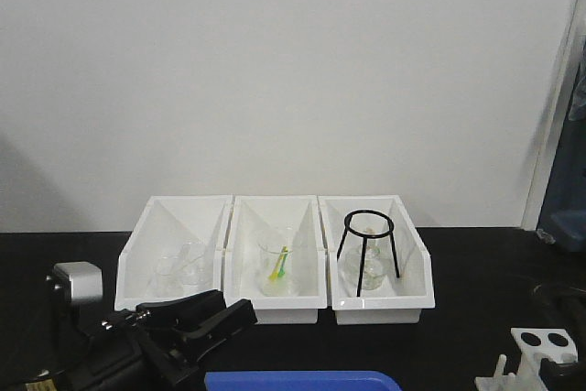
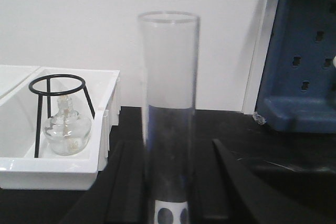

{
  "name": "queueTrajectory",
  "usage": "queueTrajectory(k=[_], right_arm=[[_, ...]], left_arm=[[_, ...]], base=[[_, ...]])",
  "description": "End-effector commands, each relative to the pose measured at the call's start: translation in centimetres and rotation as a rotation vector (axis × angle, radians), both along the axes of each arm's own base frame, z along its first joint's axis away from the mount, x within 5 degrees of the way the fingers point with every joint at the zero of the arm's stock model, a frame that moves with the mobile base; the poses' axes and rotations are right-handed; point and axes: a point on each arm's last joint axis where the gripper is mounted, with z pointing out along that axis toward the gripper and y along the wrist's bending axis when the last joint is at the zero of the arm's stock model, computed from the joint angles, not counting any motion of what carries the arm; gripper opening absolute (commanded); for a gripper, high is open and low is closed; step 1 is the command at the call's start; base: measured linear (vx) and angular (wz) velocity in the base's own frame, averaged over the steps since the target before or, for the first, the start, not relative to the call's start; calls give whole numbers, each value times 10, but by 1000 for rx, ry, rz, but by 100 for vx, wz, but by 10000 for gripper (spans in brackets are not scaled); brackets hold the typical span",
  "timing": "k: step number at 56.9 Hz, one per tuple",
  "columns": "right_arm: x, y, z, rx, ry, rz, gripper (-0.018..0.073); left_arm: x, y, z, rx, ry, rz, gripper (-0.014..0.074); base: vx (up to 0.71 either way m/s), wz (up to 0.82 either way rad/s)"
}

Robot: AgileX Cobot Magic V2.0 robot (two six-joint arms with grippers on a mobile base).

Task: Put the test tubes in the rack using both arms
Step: 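Lower the tube into a rack hole with the right gripper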

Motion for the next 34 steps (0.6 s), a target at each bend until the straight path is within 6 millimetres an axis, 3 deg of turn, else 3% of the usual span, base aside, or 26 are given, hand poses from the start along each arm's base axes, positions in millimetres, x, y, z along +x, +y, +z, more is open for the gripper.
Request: queueTrajectory(k=[1, 34], right_arm=[[3, 0, 17, -10, -132, 6, -6], [23, 1, -18, 7, -82, 51, -6]], left_arm=[[0, -1, 22, -91, -85, -6, 467], [0, -1, 22, -91, -85, -6, 467]], base=[[0, 0], [0, 0]])
